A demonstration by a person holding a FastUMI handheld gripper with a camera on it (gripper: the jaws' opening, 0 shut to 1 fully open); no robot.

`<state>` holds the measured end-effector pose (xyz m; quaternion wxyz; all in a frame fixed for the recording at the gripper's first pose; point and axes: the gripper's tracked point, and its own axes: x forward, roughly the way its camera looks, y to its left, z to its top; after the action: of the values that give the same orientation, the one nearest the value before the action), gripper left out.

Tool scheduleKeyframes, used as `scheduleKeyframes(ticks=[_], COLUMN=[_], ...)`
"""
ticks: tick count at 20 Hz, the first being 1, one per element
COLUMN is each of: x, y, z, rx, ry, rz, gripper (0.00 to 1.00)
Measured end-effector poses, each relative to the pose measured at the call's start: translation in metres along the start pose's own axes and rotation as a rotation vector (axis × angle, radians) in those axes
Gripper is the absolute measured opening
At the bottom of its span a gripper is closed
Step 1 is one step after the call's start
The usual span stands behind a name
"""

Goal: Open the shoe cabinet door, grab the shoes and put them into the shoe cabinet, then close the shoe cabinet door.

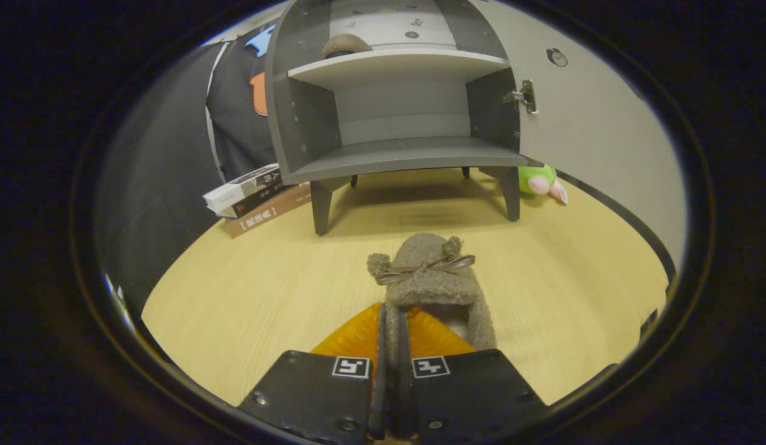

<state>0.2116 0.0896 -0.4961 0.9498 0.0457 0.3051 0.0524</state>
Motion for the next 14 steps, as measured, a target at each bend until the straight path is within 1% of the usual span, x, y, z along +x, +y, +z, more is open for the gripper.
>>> scheduleKeyframes(ticks=[2,5,8,14], x=[-0.009,-0.029,-0.051,-0.095], y=[-0.001,-0.006,-0.004,0.008], z=[0.004,0.017,0.031,0.087], rx=[0.006,-0.019,0.003,0.004], ry=[-0.025,-0.075,-0.09,-0.174], rz=[0.03,0.016,0.037,0.07], gripper=[0.07,0.07,0.07,0.07])
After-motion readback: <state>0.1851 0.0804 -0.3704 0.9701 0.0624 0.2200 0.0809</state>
